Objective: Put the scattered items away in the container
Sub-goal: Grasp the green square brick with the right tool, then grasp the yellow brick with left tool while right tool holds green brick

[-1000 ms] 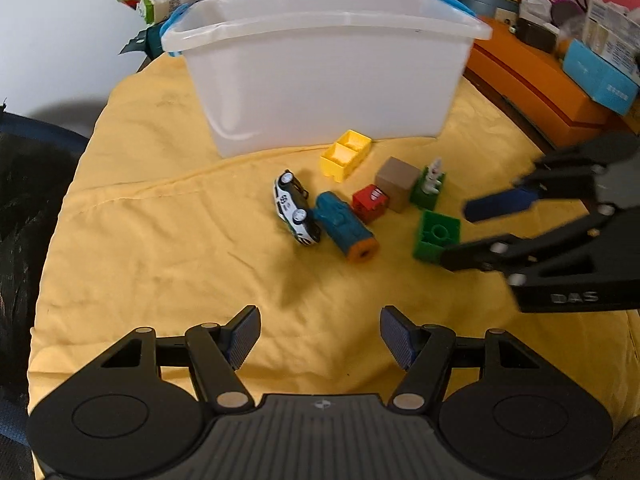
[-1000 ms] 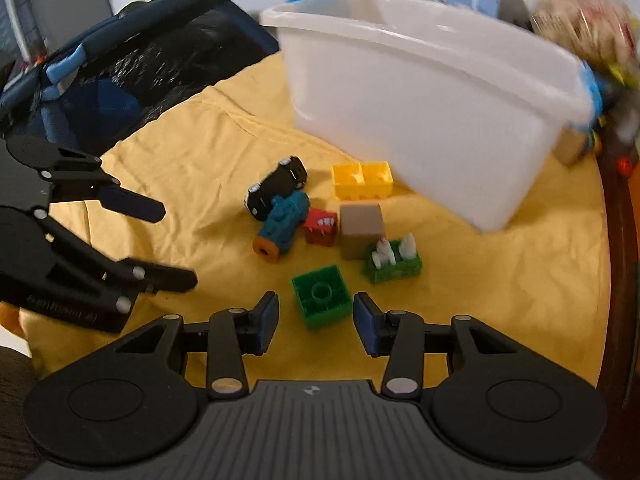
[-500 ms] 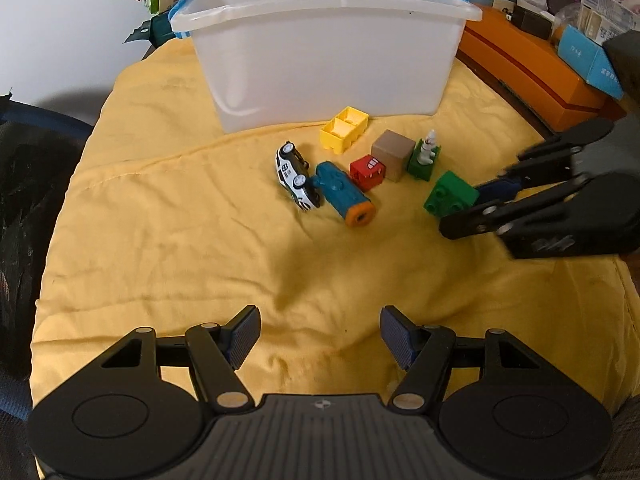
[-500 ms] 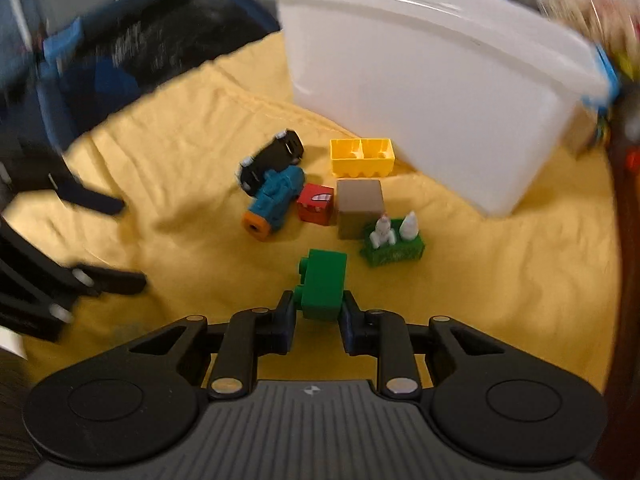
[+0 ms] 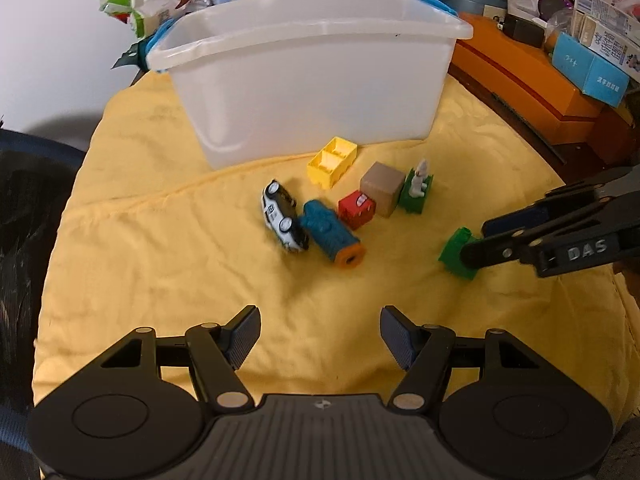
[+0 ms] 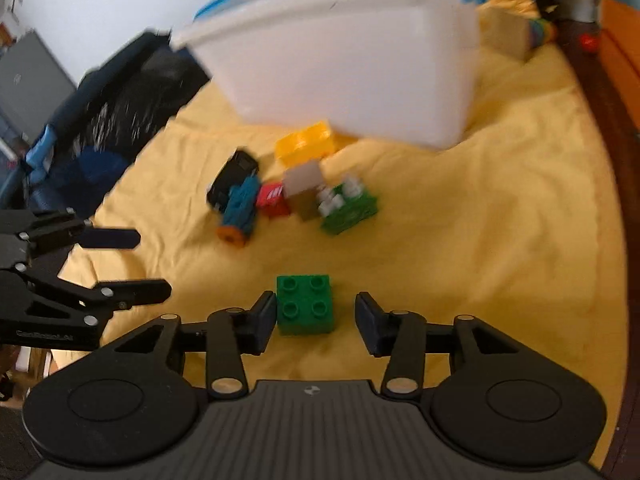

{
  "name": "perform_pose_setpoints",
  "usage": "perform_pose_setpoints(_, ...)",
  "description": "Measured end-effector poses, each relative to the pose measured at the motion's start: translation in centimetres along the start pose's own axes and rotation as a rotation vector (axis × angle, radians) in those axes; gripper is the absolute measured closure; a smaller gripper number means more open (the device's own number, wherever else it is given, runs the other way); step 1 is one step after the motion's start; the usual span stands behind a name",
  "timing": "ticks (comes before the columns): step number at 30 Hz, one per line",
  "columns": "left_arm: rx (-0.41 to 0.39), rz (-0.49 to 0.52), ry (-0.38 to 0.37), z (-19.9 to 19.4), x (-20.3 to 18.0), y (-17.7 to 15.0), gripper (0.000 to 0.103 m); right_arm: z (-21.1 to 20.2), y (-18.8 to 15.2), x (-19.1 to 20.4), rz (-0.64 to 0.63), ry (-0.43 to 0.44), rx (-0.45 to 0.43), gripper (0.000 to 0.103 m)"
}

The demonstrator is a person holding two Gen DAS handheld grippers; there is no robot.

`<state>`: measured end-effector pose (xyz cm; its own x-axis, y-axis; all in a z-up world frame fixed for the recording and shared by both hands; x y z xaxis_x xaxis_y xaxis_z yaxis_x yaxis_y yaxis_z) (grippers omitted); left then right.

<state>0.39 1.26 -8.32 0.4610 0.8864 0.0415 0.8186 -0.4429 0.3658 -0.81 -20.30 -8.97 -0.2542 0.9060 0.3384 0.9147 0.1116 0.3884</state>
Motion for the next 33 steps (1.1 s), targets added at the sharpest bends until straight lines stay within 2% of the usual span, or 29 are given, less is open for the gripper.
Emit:
perform_pose_setpoints(4, -0.003, 0.006, 0.021, 0.8, 0.3, 0.9, 0.033, -1.3, -0.2, 0.8, -0.065, -0.052, -0.038, 0.055)
perform_pose_setpoints(8, 0.002, -0.03, 0.019, 1.5, 1.2, 2.1, 0.033, -0.6, -0.2, 3.2, -0.181, -0.104, -0.021, 0.052)
perform_pose_setpoints(11, -0.016, -0.037, -0.016, 1.4, 1.3, 3.2, 0.033, 0.5, 0.0, 4.0, -0.195, -0.088, 0.004, 0.051)
perform_pose_setpoints(14, -0.055, -0.004, 0.008, 1.2, 0.8, 4.8, 0.033, 1.9, 0.3, 4.2, -0.201, -0.111, 0.041, 0.05)
perform_pose_setpoints(16, -0.054, 0.003, 0.021, 1.5, 0.7, 5.4, 0.033, 2.7, 0.4, 4.3, -0.22, -0.137, 0.066, 0.058)
perform_pose_setpoints(17, -0.05, 0.009, 0.02, 1.6, 0.6, 5.4, 0.033, 3.1, 0.4, 4.4, -0.235, -0.159, 0.081, 0.069)
perform_pose_setpoints(23, -0.009, 0.014, -0.017, 2.6, 0.9, 3.8, 0.033, 2.2, -0.1, 4.1, -0.226, -0.227, 0.048, 0.069)
perform_pose_setpoints(26, -0.04, 0.001, 0.008, 2.5, 1.6, 4.5, 0.035, 1.2, 0.3, 3.8, -0.207, -0.224, -0.008, 0.069)
perform_pose_setpoints(30, -0.144, 0.09, 0.047, 2.3, 1.1, 7.3, 0.035, 2.8, -0.2, 3.1, -0.171, -0.231, 0.053, 0.069)
perform_pose_setpoints(33, -0.161, 0.192, 0.08, 3.3, 0.3, 8.9, 0.034, 2.5, -0.6, 3.2, -0.173, -0.223, 0.047, 0.069)
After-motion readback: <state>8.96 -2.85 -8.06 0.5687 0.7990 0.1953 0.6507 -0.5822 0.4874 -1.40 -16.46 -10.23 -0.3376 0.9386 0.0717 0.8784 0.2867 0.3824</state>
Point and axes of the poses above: each gripper's, at about its wrist camera, not at the fingertips, and z roughly the way its jaws point, x to its left, y to its top, the point moved 3 cm from there along z, roughly the way its jaws point, and after that the axes turned 11 degrees about x, right-handed, at the moved point
